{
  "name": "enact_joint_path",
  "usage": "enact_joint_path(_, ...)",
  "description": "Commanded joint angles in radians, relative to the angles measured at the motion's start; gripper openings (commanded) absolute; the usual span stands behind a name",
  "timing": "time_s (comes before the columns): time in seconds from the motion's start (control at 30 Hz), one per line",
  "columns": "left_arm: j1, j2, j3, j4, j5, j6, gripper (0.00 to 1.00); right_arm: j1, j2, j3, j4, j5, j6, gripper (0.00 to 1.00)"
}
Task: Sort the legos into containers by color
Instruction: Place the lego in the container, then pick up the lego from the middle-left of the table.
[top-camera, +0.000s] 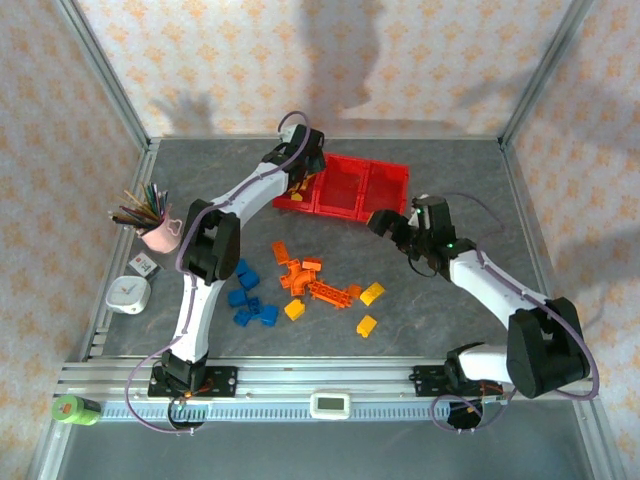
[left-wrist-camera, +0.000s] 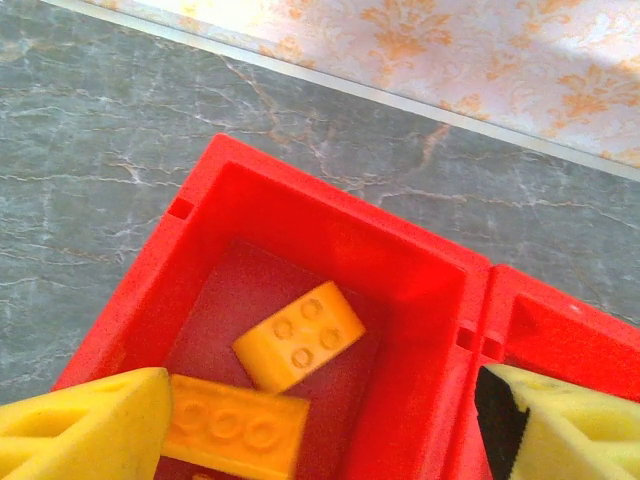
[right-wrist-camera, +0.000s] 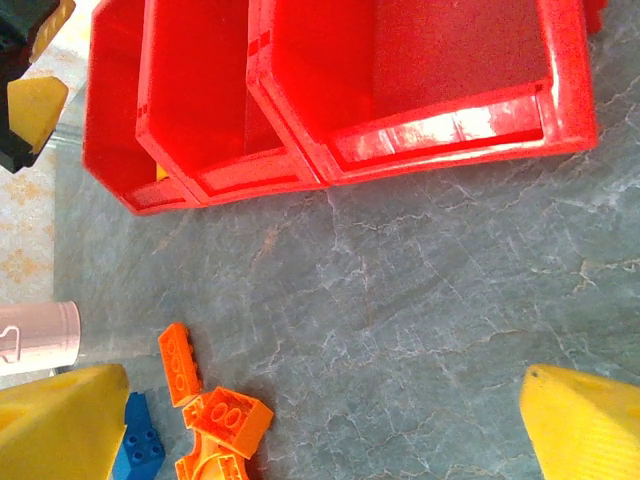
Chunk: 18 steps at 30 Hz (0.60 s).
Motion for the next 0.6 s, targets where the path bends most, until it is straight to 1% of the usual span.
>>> enact_joint_path(0.0,-0.003,-0.083,0.032,-0.029,0.02,0.031,0.82,0.007,-0.002,0.045,-0.029,0.04,-0.03,1.0)
enact_joint_path(0.07,-0.006,-0.117,0.006,-0.031,0.074,0.035,0.81,0.007,-0.013,0.053,-0.05,0.051,-0.039,1.0)
enact_joint_path(0.13,-0.016,-0.167,-0.061,-0.009,0.15,0.046,0.81,0.003,-0.032,0.052,-0.072,0.069,-0.042,1.0)
enact_joint_path(0.2,-0.038,-0.227,-0.142,0.008,0.182,0.053,0.81,-0.004,-0.056,0.044,-0.095,0.077,-0.048,1.0)
enact_joint_path(0.33,-0.117,-0.358,-0.331,0.041,0.186,0.085,0.81,-0.029,-0.098,0.013,-0.16,0.101,-0.061,1.0)
enact_joint_path(0.37,-0.141,-0.399,-0.376,0.048,0.186,0.09,0.81,-0.038,-0.137,0.005,-0.18,0.108,-0.062,1.0)
enact_joint_path(0.47,-0.203,-0.465,-0.494,0.075,0.211,0.094,0.8,-0.06,-0.19,-0.018,-0.253,0.138,-0.061,1.0)
enact_joint_path(0.57,-0.266,-0.495,-0.576,0.078,0.214,0.088,0.79,-0.067,-0.25,-0.045,-0.322,0.189,-0.046,1.0)
